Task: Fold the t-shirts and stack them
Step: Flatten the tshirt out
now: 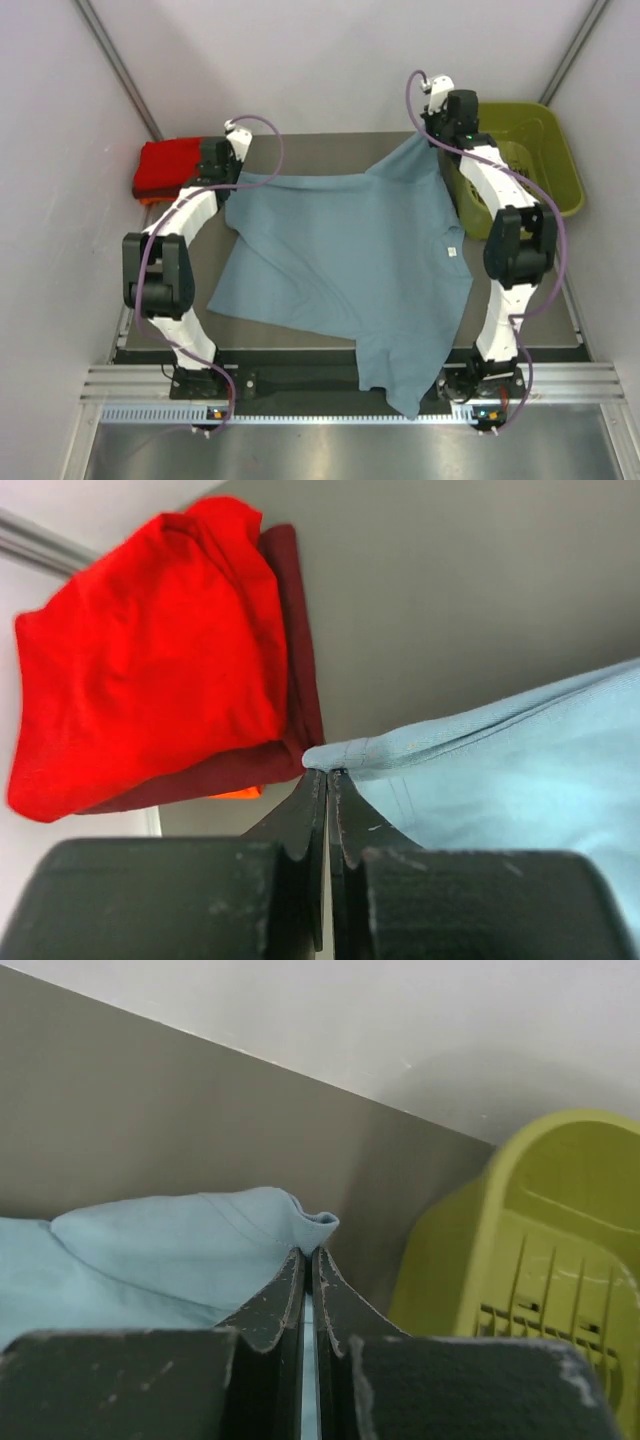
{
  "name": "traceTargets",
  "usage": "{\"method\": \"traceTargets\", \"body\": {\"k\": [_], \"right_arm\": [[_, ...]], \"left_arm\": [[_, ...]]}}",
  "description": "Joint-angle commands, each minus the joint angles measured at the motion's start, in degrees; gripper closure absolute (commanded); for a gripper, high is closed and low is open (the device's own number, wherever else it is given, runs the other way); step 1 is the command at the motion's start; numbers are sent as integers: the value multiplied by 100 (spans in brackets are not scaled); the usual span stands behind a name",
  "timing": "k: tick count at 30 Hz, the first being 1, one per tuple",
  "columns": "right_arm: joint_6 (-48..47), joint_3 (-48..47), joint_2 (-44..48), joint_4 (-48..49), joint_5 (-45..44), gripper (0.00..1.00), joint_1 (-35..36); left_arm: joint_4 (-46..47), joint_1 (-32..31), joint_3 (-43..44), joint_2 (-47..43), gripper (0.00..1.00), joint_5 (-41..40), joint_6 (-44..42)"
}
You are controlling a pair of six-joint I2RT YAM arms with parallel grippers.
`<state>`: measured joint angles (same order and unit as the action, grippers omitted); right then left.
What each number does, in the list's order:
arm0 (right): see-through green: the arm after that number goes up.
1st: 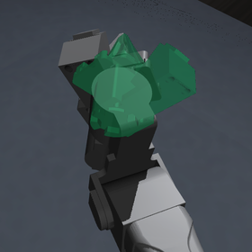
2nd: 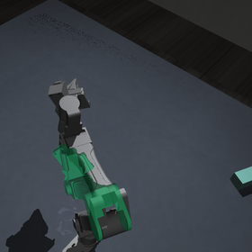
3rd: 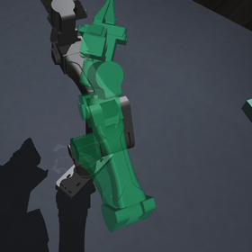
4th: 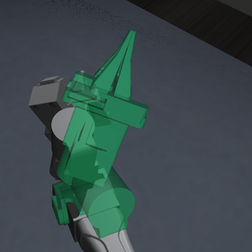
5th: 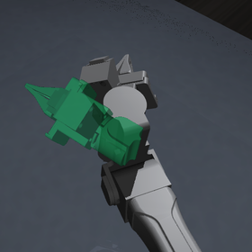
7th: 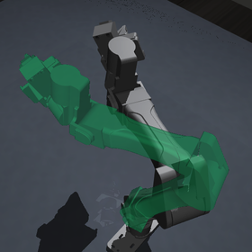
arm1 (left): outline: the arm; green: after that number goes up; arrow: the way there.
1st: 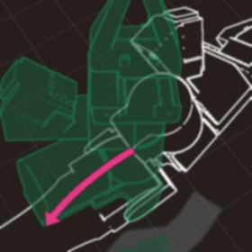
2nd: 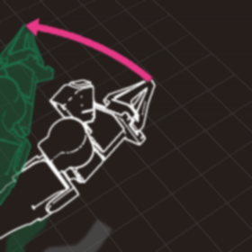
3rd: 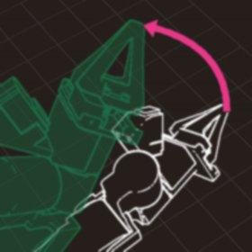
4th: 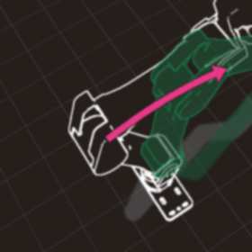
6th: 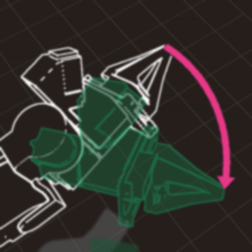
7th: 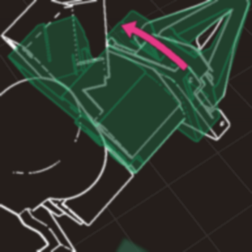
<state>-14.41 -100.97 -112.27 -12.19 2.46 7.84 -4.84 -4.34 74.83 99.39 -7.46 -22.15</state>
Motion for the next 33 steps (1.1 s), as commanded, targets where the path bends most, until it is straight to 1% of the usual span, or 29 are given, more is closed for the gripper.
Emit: {"method": "traceTargets", "body": {"k": [1,2,6,10,12,13,18,23,28,31,33], "right_arm": [[-97,-1037,-329,182,-175,100,34],[-44,-1352,-583,147,-193,100,34],[140,-1986,-1121,155,-220,100,34],[106,-2278,-1368,567,-641,100,34],[-43,-2550,-1534,752,-746,100,25],[-96,-2638,-1587,848,-756,100,34],[-316,-3209,-1991,1042,-808,100,34],[-273,-3254,-2238,1175,-1019,100,25],[-193,-3149,-2238,1044,-1019,100,25],[-193,-2877,-2010,807,-1011,100,34],[-114,-2447,-1633,639,-897,100,16]], "left_arm": [[379,108,629,324,100,-413,176],[361,117,821,448,100,-501,272],[247,231,1358,1090,100,-668,518],[229,258,2016,1722,100,-704,677],[247,258,2237,1907,100,-695,607],[238,258,2490,2100,100,-799,598],[-113,267,3283,2620,100,-924,370],[27,267,3635,2884,100,-1028,396],[176,267,3574,2937,100,-1222,440],[54,276,3504,2840,100,-1179,545],[-78,293,3425,2700,100,-1039,580]]}}
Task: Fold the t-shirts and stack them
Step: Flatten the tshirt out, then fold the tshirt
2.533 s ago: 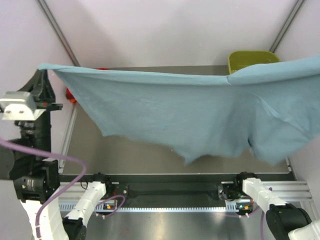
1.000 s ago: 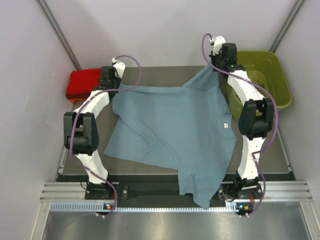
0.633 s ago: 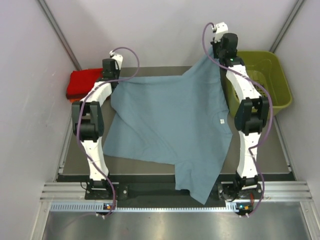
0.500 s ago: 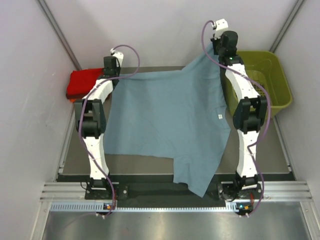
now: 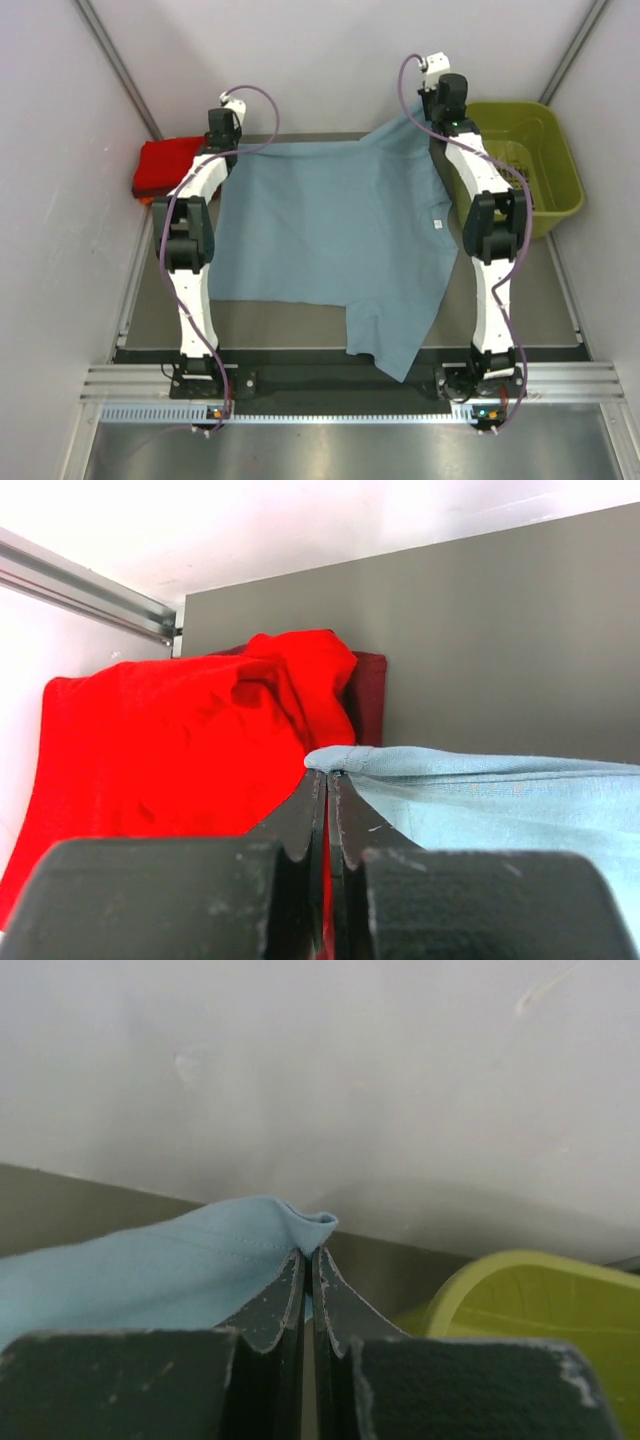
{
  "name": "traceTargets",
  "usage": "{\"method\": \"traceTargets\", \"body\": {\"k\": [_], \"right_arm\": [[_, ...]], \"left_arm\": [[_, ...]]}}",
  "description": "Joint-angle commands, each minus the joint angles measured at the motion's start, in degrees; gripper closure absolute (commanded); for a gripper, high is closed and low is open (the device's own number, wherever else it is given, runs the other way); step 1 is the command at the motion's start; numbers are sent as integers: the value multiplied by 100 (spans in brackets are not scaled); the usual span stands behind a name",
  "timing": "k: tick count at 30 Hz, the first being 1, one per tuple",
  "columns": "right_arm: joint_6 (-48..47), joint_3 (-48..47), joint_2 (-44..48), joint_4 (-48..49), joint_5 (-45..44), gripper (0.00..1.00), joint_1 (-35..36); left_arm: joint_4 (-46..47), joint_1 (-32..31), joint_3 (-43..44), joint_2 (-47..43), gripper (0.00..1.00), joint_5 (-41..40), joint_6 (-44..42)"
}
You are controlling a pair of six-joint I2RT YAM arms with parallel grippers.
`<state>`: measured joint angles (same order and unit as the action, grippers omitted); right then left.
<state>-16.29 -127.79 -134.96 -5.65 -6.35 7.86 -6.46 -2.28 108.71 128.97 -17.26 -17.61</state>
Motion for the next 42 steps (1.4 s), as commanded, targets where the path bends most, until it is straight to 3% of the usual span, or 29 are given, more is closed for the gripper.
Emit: {"method": "traceTargets", "body": {"k": [1,7,13,26,42], "right_arm": [[109,707,1037,-24,63,100,14],[232,2282,2506,-391,309,100,23],[285,3171,3518,-648,398,100,32],[338,4797,4943,-1377,556,100,242],[425,5844,5787,-1702,609,100,348]], "left_arm": [[-47,96,2,-310,100,-6,143],[-329,105,-578,-925,100,160,108],[-725,114,-1421,-1839,100,547,73],[-1709,114,-2353,-3114,100,1084,99],[-1964,132,-3250,-3343,100,987,293]]}}
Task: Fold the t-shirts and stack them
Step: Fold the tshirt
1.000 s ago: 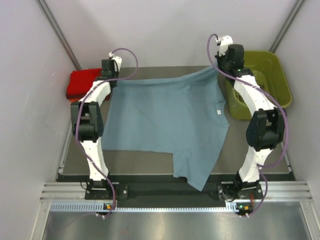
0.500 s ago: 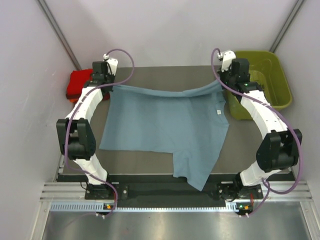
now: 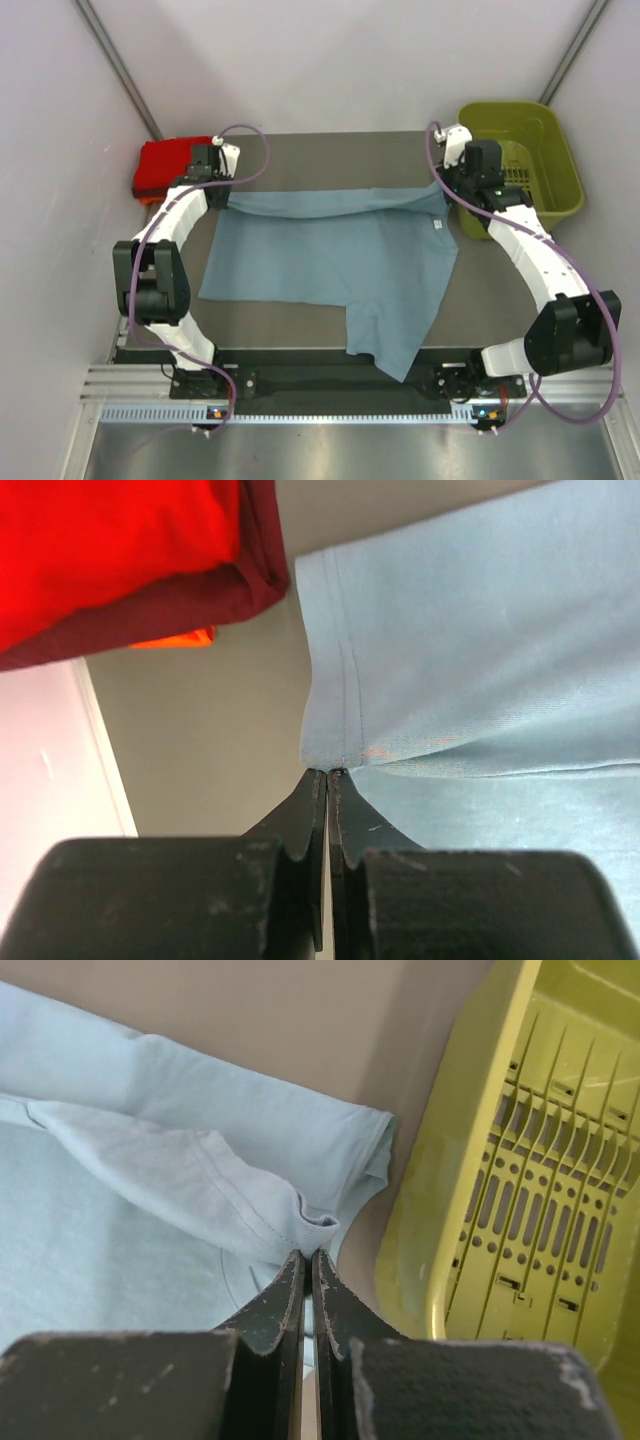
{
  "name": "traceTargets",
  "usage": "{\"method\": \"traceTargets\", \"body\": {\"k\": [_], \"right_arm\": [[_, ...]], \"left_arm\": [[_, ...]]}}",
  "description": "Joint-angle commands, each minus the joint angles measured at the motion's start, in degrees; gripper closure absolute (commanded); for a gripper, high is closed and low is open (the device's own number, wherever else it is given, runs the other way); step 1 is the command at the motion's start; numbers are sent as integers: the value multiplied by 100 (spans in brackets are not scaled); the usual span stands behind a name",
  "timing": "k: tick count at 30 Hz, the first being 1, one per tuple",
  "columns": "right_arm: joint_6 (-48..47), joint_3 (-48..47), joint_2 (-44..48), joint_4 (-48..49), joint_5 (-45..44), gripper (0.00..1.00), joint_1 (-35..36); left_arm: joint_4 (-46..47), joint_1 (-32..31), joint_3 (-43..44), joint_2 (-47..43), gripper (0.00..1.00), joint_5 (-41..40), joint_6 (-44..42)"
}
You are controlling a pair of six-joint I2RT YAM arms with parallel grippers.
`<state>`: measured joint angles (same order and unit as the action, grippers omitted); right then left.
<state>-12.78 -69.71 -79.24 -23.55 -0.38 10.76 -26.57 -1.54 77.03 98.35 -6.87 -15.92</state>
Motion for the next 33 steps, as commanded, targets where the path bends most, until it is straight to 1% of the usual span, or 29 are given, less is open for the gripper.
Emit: {"method": "traceTargets", "body": {"k": [1,3,4,11,12,15,24,25,26,27,28,29,30,31,32,33], "right_arm": [[73,106,216,96,12,100,57],[65,186,216,96,12,100,49],[82,299,199,88,151,100,49],[-41,819,-12,131,328,100,57],[-58,836,-30,131,337,100,49],[-41,837,-100,131,381,100,57],[-41,661,-328,132,460,100,84],[-76,600,-363,97,486,100,92],[-85,573,-373,44,530,100,101],[-85,538,-373,9,548,98,101],[-93,468,-373,-18,592,93,110],[-94,424,-364,-61,618,89,110],[-102,371,-364,-140,653,83,110],[-111,214,-338,-185,680,71,119],[-85,143,-329,-176,706,65,110],[-50,73,-311,-167,698,60,110]], "left_arm": [[20,57,-83,-263,100,-60,177],[-24,66,-75,-185,100,-68,238],[-59,75,-57,-149,100,-68,308],[-753,110,268,474,100,72,704],[-980,110,390,527,100,72,757],[-1201,110,505,721,100,116,836],[-1483,119,742,967,100,186,889],[-1561,267,778,993,100,169,889],[-1606,286,874,1028,100,160,898],[-1641,303,901,1029,99,169,915],[-1667,364,927,1029,97,160,933],[-1737,391,1006,1029,90,99,950],[-1790,435,1050,1020,86,38,1020],[-1860,505,1129,1011,82,-41,1082],[-1913,549,1286,959,78,-51,1126],[-1922,576,1349,906,72,-60,1170]]}}
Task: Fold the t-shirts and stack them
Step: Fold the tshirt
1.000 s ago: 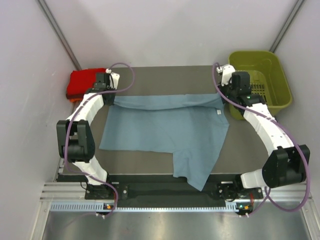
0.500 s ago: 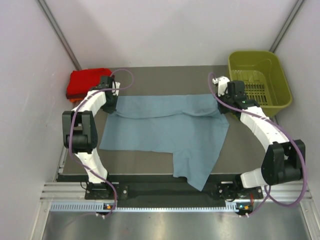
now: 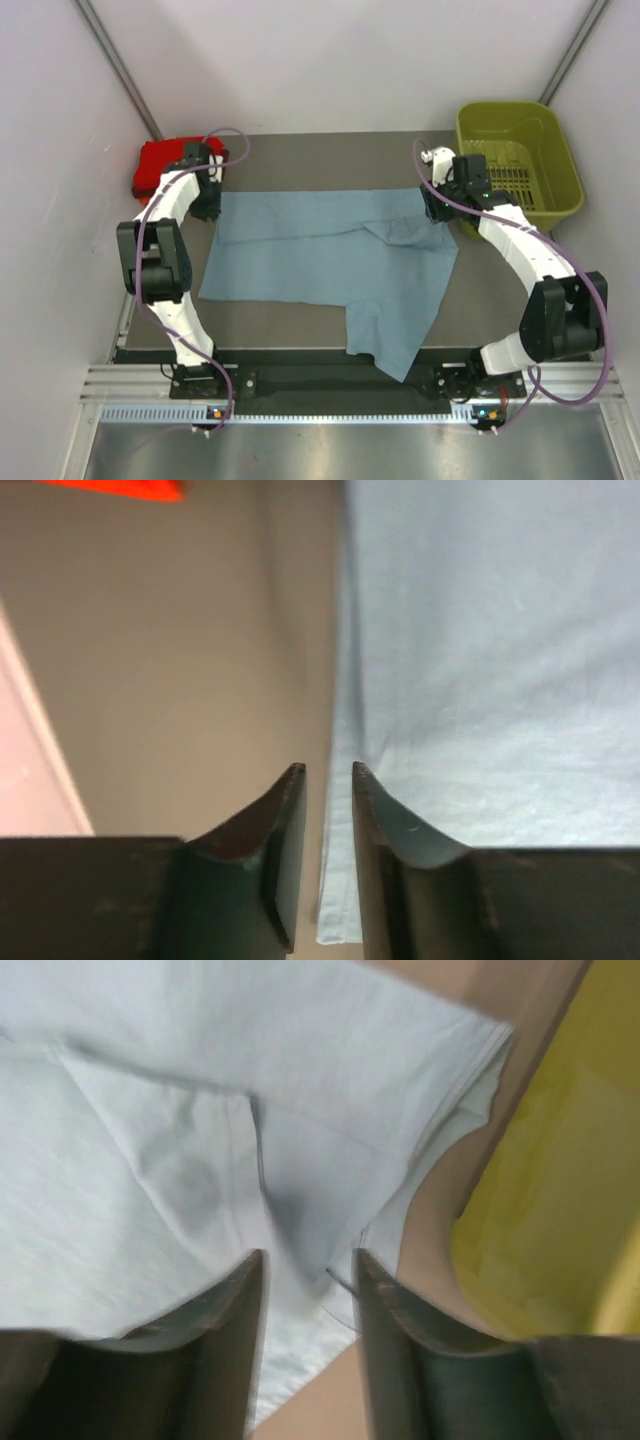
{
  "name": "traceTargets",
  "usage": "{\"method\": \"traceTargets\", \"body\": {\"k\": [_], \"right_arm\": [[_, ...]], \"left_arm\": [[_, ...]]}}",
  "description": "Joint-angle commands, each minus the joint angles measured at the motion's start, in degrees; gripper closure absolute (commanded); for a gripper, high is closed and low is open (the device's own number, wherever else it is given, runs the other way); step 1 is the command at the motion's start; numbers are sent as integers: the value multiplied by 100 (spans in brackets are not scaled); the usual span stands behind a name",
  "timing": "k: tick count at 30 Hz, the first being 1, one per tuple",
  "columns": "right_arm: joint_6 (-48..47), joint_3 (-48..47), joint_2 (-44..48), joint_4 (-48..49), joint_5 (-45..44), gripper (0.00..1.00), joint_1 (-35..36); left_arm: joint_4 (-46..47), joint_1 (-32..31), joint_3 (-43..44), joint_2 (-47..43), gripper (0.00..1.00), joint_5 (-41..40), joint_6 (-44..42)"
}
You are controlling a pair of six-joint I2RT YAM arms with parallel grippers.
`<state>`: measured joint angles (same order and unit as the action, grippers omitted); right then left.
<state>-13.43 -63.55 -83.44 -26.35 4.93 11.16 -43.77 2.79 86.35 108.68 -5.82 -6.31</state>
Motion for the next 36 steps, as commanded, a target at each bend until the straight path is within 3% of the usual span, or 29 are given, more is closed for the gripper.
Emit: {"method": "traceTargets", "body": {"k": [1,2,3,7,11,15,25,36], "right_arm": [[103,-666,82,130,184,54,79],[147,-737,47,147,262,52,80],[191,-799,-5,165,315,51,80],[236,-1001,-522,305,404,48,176],[104,-1256,-1191,368,438,48,317],[7,-1747,-1920,157,614,50,334],[-37,-2030,-2414,86,606,52,334],[-63,-1872,-2642,60,623,51,343]], "left_arm": [[-150,143,453,-189,69,-165,209],[-63,152,506,-294,57,-121,209],[51,152,550,-313,55,-25,226],[44,126,936,-111,56,730,384],[-315,29,1637,705,57,1485,613],[-326,-50,1780,1102,57,1838,859],[-413,-68,1807,1603,58,2007,947],[-510,-59,1499,1481,58,1804,1114]]}}
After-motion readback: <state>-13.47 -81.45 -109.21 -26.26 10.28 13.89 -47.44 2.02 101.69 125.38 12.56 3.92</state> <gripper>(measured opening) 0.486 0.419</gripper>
